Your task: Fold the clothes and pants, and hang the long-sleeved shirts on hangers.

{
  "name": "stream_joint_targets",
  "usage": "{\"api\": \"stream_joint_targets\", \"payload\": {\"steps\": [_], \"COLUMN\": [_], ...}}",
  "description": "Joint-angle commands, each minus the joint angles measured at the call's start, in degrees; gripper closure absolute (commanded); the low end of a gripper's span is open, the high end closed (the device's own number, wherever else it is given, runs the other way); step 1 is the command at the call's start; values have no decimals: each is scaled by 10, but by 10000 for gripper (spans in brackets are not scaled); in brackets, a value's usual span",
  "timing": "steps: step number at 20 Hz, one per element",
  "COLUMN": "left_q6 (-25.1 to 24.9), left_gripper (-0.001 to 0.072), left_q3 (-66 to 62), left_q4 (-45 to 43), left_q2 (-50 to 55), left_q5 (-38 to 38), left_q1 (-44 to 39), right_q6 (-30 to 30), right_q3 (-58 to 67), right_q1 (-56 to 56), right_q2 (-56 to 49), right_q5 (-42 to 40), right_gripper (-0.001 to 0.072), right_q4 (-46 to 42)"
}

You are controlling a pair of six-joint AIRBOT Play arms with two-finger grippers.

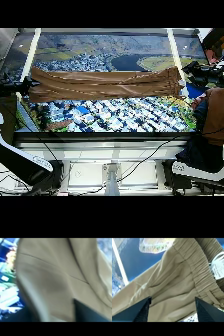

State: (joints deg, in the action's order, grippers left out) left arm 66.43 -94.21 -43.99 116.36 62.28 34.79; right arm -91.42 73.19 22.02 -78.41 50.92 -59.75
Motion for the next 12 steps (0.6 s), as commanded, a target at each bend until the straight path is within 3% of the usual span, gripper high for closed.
{"api": "stream_joint_targets", "payload": {"steps": [1,2,4,9,12], "left_q6": [0,0,-2,-20,-24], "left_gripper": [556,661,691,691,691], "left_q3": [0,0,0,-1,-1], "left_q4": [8,8,8,8,8], "left_q2": [-1,-2,-8,-55,-94], "left_q5": [-12,-12,-12,-12,-12], "left_q1": [-11,-11,-12,-16,-22], "right_q6": [67,102,142,146,145], "right_q3": [0,0,1,32,37], "right_q1": [-8,-19,-49,-158,-243], "right_q2": [0,0,0,0,-1], "right_q5": [25,33,32,-53,-148], "right_gripper": [172,173,243,670,683], "right_q4": [11,20,39,46,45]}}
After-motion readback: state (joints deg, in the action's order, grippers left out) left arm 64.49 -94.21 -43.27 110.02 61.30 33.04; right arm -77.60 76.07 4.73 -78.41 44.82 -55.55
